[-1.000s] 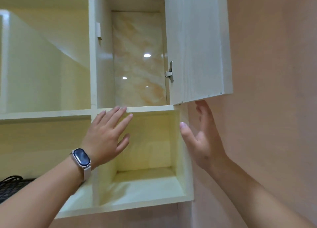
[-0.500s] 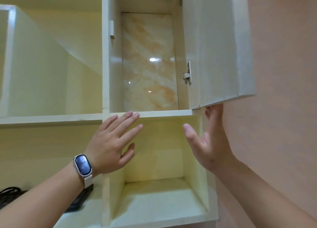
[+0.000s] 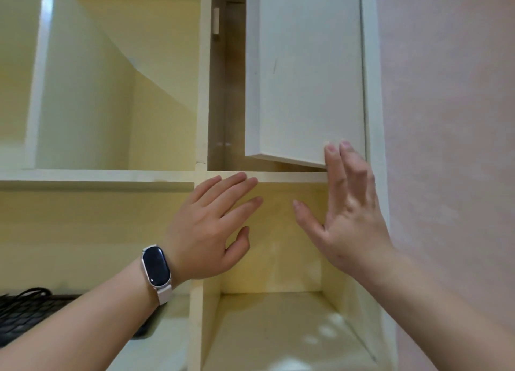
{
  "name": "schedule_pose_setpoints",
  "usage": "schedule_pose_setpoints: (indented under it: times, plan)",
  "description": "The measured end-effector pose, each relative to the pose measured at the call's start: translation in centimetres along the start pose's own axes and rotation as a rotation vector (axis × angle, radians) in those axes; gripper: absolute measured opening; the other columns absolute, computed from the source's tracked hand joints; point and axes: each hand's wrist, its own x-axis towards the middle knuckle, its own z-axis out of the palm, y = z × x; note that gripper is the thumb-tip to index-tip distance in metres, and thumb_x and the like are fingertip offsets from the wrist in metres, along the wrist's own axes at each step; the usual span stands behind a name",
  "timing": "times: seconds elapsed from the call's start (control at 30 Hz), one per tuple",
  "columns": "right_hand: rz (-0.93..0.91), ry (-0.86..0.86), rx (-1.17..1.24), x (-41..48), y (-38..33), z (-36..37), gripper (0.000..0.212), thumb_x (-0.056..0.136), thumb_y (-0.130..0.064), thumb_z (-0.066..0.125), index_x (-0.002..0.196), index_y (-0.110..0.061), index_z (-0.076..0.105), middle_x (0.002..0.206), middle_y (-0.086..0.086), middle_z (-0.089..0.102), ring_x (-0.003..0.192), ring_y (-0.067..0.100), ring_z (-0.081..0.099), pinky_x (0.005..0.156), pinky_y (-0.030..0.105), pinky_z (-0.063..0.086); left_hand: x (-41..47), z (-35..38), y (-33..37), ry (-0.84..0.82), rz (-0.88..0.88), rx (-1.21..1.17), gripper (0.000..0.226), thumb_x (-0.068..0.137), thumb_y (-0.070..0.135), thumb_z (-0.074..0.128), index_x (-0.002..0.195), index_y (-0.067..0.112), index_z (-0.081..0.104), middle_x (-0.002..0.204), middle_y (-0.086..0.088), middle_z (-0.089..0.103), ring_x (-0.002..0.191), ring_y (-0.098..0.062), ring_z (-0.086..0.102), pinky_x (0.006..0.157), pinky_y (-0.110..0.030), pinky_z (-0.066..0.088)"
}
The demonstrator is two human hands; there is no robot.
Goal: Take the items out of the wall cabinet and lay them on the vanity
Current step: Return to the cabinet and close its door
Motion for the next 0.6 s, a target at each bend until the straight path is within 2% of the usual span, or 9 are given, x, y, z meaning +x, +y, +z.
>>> schedule_pose_setpoints:
  times: [0.17, 0.33, 0.53, 0.6]
  plan:
    - [-0.024, -0.005, -0.179, 0.0, -0.2, 1.2, 0.082, 0.087, -0.056, 0.047, 0.150, -0.028, 0.002, 0.149, 0.011, 0.017, 0.139, 0.038, 0.018, 0.115, 0.050, 0.019, 0.0, 0.1, 0.0, 0.039, 0.005, -0.019, 0.038, 0.077, 0.019, 0.063, 0.113, 0.009, 0.071, 0.133, -0.012, 0.059, 0.131, -0.028, 0.049, 0.104, -0.049, 0.040]
    - [-0.003, -0.198, -0.429, 1.0, -1.0, 2.3, 0.087, 0.082, -0.059, 0.055, 0.151, -0.029, 0.011, 0.150, 0.012, 0.012, 0.136, 0.038, 0.015, 0.112, 0.059, 0.015, 0.0, 0.0, -0.2, 0.024, 0.027, -0.013, 0.040, 0.078, 0.022, 0.064, 0.115, 0.008, 0.070, 0.136, -0.014, 0.057, 0.130, -0.030, 0.050, 0.106, -0.049, 0.038]
    - [0.046, -0.415, -0.491, 2.0, -2.2, 0.4, 0.083, 0.091, -0.062, 0.040, 0.150, -0.036, -0.012, 0.157, 0.009, -0.003, 0.142, 0.036, -0.002, 0.116, 0.053, 0.004, -0.2, -0.2, -0.3, 0.013, 0.020, -0.008, 0.041, 0.081, 0.024, 0.060, 0.118, 0.009, 0.068, 0.139, -0.012, 0.054, 0.134, -0.028, 0.046, 0.107, -0.049, 0.036]
    - [0.064, -0.461, -0.474, 2.0, -2.9, -0.5, 0.080, 0.092, -0.061, 0.038, 0.151, -0.037, -0.011, 0.159, 0.009, -0.003, 0.145, 0.035, -0.002, 0.118, 0.051, 0.005, -0.3, -0.5, -0.2, -0.012, 0.022, 0.020, 0.041, 0.082, 0.026, 0.058, 0.118, 0.008, 0.067, 0.139, -0.013, 0.054, 0.133, -0.029, 0.046, 0.108, -0.048, 0.036]
